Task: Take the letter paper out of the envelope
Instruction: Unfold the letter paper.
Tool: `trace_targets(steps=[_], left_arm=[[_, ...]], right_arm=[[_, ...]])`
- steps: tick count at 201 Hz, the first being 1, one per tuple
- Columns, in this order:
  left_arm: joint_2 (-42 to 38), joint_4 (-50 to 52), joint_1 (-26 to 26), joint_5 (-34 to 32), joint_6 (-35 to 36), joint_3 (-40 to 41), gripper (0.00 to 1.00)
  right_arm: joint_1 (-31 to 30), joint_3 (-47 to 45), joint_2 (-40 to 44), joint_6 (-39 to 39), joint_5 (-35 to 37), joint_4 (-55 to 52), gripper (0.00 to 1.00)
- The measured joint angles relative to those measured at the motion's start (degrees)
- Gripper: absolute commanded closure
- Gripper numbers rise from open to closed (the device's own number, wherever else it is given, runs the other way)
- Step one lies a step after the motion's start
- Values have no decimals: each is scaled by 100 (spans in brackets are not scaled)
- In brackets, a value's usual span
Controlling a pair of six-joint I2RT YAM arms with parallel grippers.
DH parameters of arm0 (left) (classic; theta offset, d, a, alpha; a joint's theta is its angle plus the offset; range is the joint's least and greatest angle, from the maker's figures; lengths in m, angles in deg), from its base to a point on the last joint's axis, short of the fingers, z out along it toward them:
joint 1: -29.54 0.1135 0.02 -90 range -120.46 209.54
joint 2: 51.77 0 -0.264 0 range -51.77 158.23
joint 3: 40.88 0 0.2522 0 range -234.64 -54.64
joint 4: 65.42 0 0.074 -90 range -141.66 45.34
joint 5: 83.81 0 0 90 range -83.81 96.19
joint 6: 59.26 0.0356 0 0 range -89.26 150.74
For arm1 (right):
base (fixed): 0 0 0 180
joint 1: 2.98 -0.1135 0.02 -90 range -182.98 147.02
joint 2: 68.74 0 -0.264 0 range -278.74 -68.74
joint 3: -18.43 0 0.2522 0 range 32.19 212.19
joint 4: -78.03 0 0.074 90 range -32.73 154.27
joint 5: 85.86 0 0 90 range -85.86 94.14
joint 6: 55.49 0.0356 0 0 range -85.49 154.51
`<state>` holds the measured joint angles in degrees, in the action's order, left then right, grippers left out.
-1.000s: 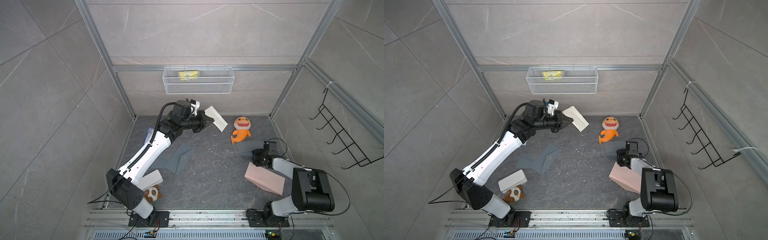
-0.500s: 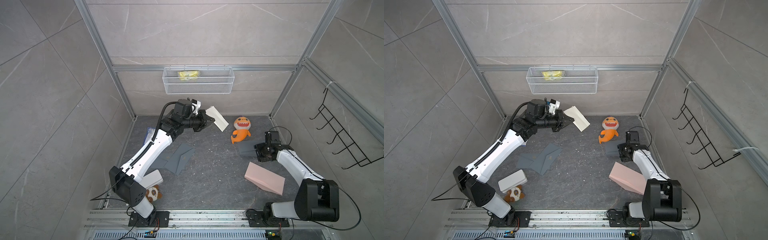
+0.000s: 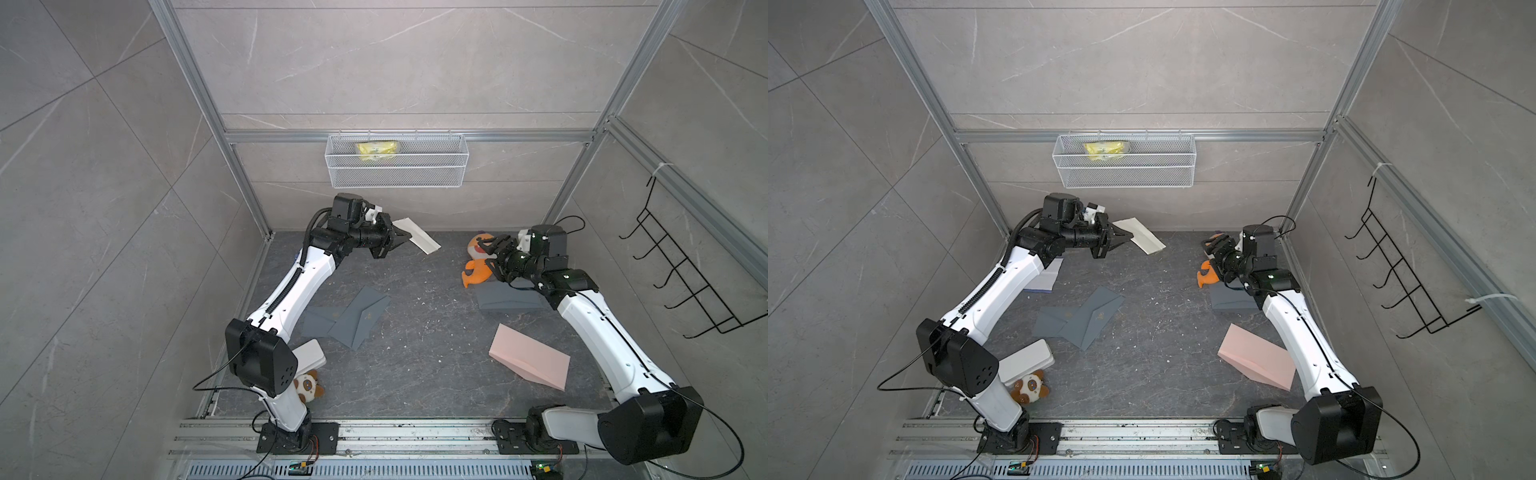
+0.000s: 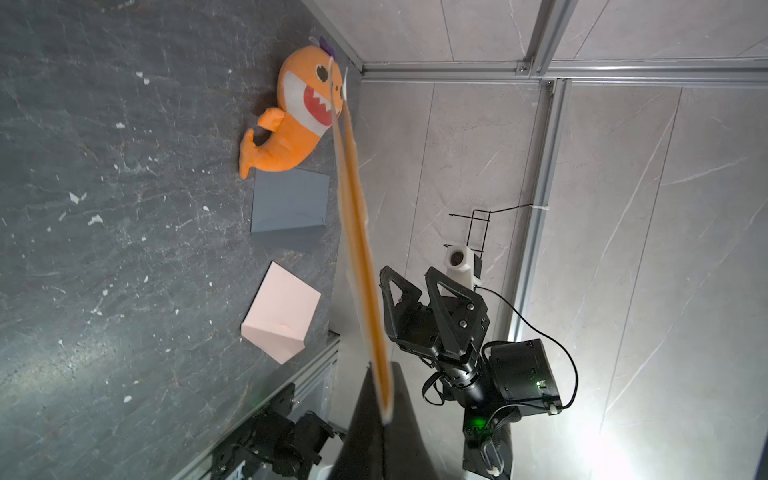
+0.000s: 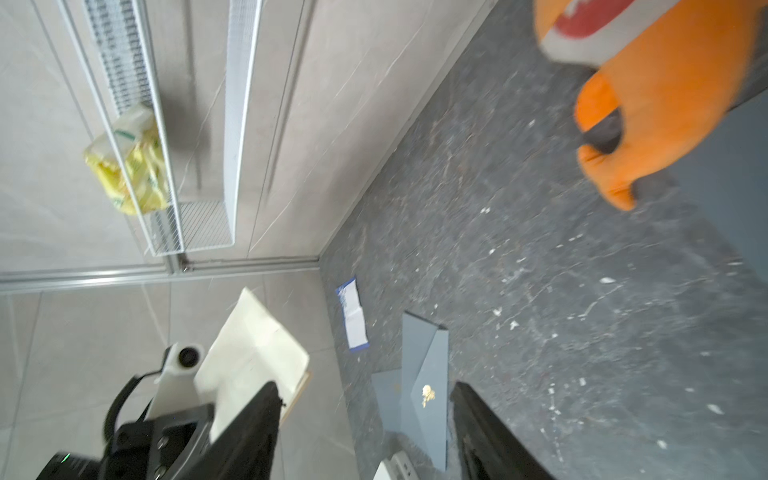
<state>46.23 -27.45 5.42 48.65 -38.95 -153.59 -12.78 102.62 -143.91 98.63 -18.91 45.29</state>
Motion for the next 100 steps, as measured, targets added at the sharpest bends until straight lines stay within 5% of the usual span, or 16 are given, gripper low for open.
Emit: trace_targets(steps=[100], left_arm=[[96,-142,-28,315,-514,310,100]], right_arm=[[-662,-798,-96,1084,-343,1185,37]])
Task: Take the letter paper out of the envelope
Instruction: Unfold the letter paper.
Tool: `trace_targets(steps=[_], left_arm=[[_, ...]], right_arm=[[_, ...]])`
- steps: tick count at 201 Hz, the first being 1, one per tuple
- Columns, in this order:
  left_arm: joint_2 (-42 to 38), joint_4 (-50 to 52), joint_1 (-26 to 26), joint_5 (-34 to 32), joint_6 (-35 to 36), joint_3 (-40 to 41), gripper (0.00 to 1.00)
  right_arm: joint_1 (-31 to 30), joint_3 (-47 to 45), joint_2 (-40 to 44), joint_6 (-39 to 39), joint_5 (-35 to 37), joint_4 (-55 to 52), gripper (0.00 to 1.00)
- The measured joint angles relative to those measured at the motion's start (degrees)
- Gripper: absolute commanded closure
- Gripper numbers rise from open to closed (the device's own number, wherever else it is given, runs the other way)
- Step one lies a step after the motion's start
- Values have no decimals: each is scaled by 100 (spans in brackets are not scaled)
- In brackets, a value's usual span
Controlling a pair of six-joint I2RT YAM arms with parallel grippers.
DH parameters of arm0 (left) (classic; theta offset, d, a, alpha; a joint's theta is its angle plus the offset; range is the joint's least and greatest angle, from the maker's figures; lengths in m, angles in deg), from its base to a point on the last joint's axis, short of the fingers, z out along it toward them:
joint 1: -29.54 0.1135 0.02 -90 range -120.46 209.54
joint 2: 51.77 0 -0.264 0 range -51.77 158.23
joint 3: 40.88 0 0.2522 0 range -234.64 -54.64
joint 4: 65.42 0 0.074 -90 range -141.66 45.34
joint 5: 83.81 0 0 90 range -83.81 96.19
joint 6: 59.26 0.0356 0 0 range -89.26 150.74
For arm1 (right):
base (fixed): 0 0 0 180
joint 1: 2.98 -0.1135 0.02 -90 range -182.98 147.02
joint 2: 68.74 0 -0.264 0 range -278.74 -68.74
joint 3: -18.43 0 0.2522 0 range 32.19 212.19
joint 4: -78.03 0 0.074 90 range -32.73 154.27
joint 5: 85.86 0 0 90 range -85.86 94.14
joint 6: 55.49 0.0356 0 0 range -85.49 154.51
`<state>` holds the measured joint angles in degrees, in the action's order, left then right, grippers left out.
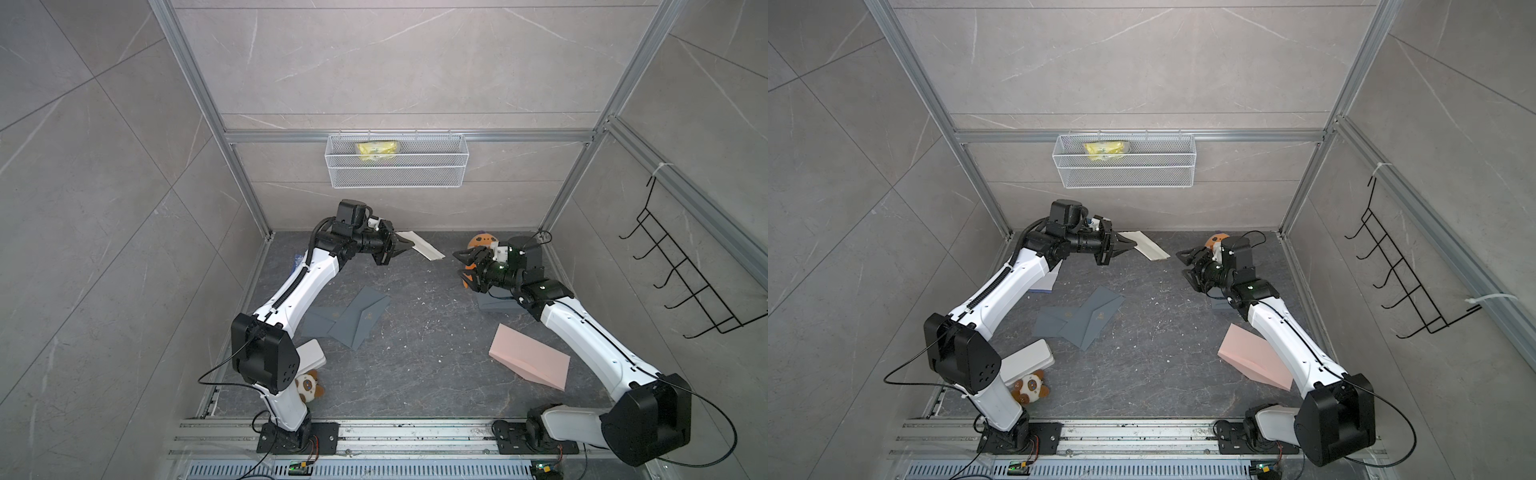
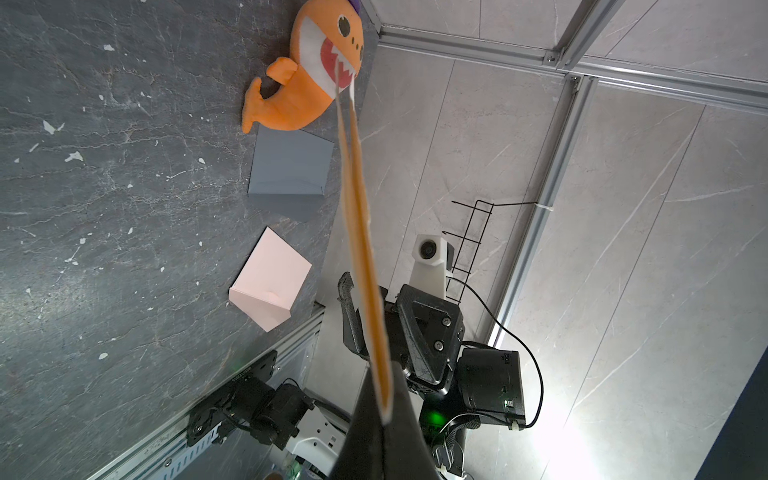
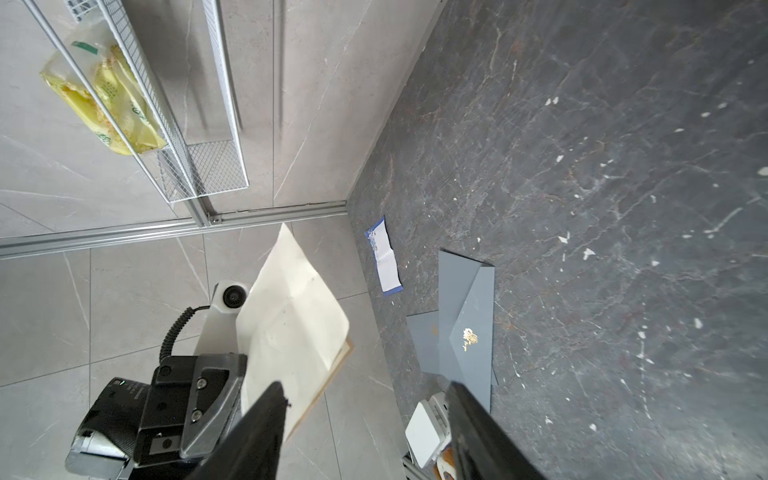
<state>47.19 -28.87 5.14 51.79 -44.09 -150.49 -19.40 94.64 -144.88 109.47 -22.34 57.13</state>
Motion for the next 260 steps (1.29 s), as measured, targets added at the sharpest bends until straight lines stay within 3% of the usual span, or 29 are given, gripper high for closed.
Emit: trace_targets(steps=[65,260], left_arm=[[0,-44,-68,0,-24,170,100],[0,-225,-107,2,-52,214,100]], right_arm=[[-195,210,-662,269,9,402,40],[-205,758,-1003,424,28,706,45]])
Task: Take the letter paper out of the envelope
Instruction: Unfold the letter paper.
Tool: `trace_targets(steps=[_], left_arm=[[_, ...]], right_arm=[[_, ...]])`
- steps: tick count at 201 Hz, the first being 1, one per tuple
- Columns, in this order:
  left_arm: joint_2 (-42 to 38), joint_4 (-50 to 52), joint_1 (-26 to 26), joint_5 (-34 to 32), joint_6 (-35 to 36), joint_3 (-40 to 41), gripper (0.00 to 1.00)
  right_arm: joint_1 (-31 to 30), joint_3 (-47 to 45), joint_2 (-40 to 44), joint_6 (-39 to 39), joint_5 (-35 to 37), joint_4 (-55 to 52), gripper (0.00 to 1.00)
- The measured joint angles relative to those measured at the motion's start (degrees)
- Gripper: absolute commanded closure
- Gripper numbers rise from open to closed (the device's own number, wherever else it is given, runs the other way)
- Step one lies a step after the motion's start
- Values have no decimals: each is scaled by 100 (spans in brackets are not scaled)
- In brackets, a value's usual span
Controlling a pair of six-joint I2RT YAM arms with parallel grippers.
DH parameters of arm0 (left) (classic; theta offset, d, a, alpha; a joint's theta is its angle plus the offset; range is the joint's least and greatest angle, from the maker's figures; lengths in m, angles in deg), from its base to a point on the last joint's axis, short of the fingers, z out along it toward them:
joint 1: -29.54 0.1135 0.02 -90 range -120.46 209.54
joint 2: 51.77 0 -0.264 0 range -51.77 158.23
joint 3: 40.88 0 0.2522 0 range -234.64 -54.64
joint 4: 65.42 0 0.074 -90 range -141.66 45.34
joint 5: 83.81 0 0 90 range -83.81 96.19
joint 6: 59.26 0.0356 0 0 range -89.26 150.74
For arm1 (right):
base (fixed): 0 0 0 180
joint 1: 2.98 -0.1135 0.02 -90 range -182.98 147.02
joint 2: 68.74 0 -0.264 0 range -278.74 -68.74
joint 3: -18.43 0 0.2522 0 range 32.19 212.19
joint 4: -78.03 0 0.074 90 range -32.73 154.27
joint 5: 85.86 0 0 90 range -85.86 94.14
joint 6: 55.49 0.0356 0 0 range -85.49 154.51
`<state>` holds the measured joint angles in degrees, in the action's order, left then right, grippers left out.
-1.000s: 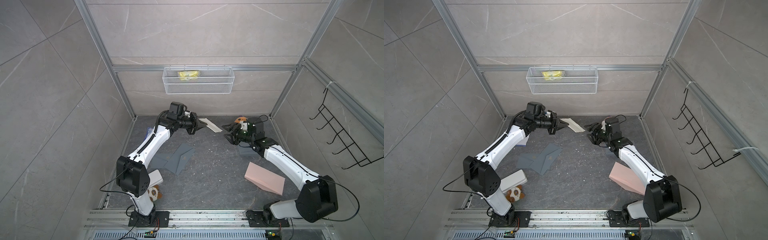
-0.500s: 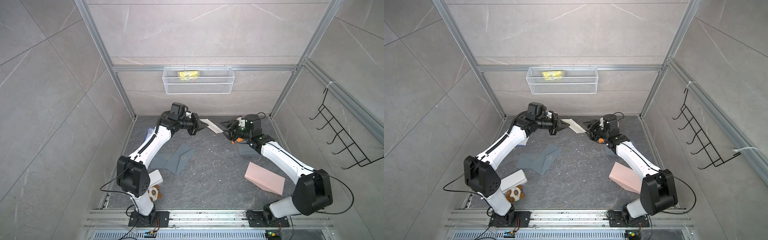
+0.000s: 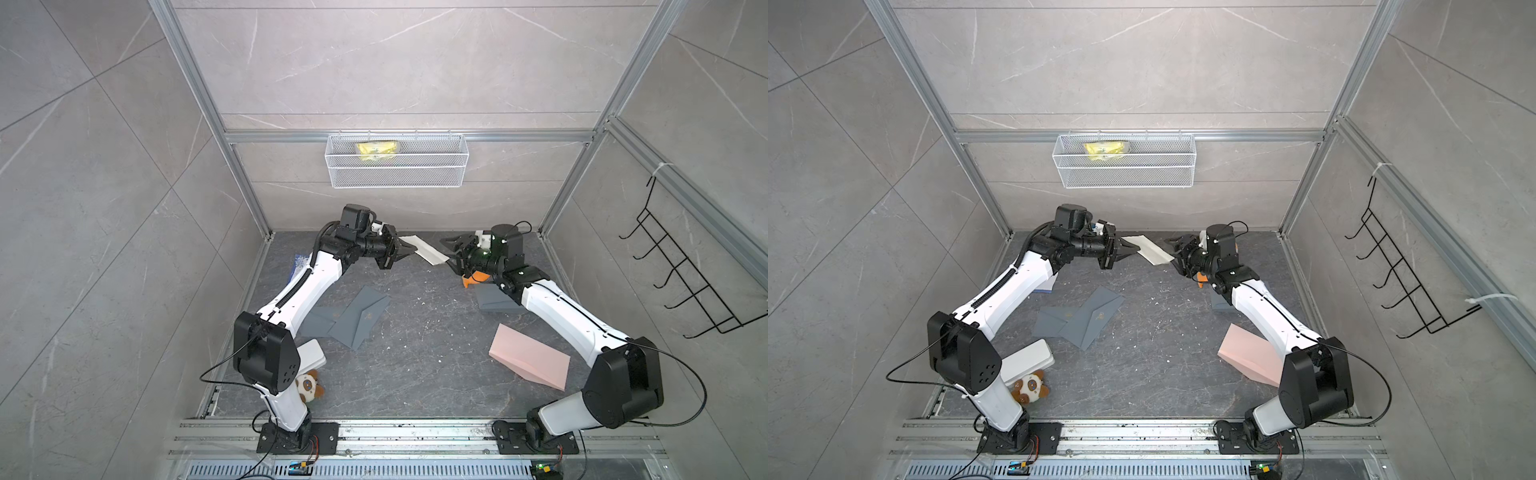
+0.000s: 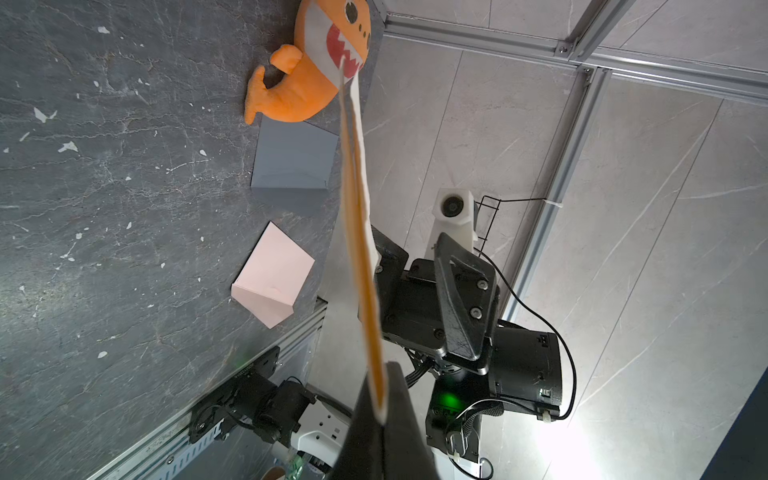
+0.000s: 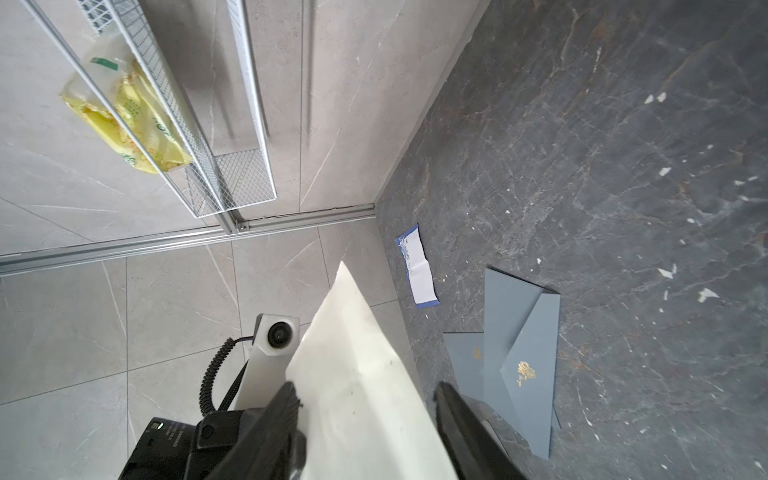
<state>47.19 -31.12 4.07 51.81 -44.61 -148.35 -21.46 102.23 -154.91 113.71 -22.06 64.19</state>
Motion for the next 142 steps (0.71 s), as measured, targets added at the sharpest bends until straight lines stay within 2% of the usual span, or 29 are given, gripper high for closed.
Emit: trace_targets(steps=[55,106,142], left_arm=[[2,-2,0,2,-11,0,100],[81,-4,-4,0,-11,0,100],[151,-26,-4,0,-13,0,100]], right_arm=[[0,310,0,-400,0,-463,46],[0,326,-2,-393,-26,-568,46],[-48,271,-2,-101,-90,-308,47]])
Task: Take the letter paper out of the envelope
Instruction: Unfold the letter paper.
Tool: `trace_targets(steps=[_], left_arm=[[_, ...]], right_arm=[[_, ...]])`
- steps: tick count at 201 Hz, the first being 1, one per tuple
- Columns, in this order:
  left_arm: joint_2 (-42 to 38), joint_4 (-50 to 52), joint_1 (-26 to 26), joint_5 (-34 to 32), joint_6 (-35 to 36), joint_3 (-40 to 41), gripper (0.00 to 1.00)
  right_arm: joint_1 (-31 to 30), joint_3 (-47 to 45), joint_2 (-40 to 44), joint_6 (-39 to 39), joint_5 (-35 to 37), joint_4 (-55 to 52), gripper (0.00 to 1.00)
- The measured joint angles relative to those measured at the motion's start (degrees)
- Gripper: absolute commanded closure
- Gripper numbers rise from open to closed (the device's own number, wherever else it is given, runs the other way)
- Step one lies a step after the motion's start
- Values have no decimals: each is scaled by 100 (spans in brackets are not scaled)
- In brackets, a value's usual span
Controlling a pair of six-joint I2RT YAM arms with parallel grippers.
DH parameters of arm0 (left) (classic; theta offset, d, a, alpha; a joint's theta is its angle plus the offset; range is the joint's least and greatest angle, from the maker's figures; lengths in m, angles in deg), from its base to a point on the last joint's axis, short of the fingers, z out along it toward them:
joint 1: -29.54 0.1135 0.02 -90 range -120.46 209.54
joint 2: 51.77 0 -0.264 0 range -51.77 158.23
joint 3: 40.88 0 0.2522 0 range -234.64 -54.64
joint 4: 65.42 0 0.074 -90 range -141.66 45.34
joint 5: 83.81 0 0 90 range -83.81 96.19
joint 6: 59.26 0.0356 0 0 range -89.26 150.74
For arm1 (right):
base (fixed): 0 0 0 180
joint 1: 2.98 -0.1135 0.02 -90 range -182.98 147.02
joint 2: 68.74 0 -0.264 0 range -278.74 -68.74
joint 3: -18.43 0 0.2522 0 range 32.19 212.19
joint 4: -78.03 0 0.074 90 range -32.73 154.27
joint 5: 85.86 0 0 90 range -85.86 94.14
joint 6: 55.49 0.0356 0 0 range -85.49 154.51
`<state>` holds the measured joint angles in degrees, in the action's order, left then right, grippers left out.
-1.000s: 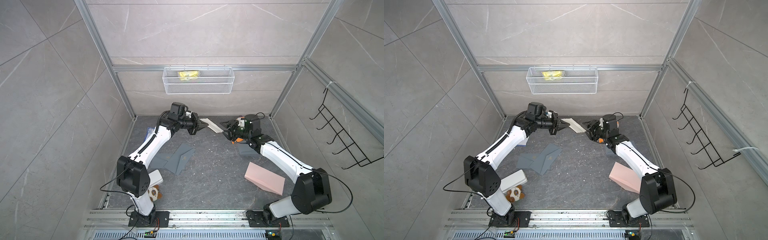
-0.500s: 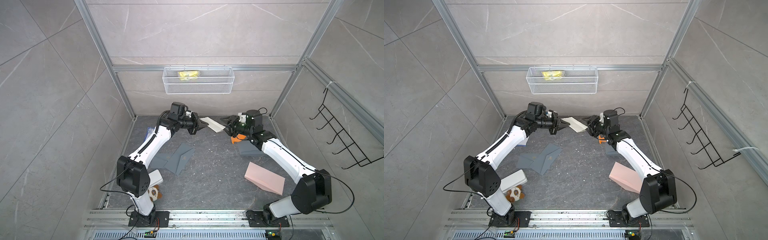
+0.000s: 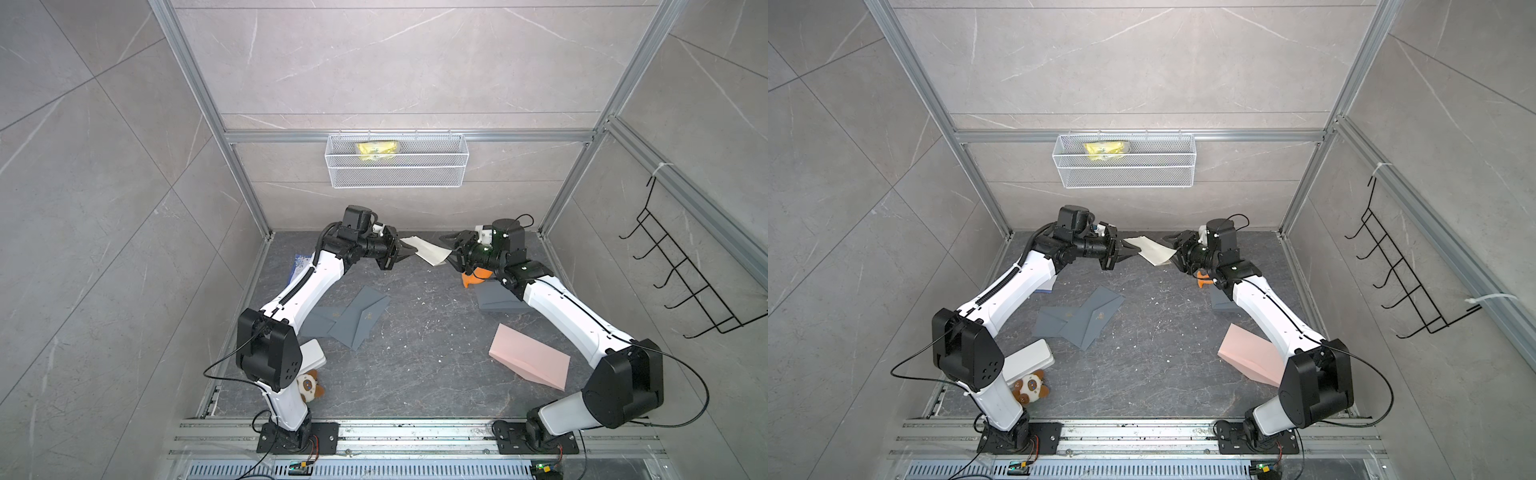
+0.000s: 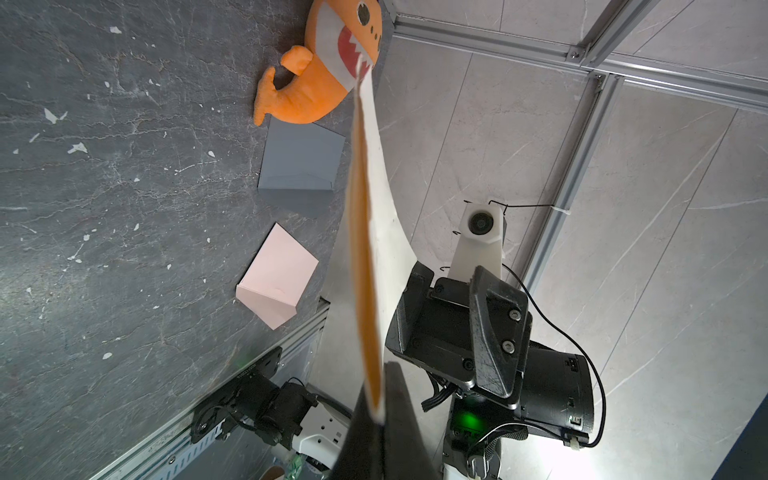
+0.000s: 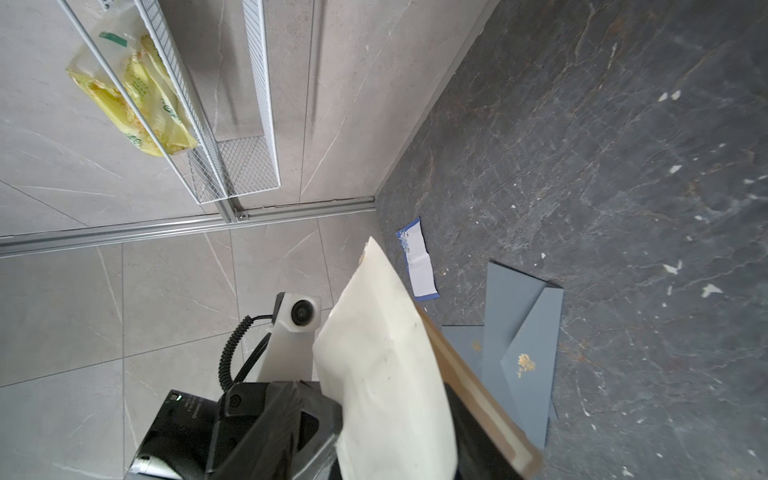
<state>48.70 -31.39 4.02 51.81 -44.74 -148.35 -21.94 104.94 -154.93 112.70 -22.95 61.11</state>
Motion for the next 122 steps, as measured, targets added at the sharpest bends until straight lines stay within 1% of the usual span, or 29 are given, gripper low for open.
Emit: trace_targets(steps=[62,122], left_arm=[[24,-114,-50,-2,-24,-2,100],[31,-153,-151,-13,-87,-2,100]], right_arm=[[-179,-249,4,614,-39,588,48],[-317,-306,4,916,-39,855,52]])
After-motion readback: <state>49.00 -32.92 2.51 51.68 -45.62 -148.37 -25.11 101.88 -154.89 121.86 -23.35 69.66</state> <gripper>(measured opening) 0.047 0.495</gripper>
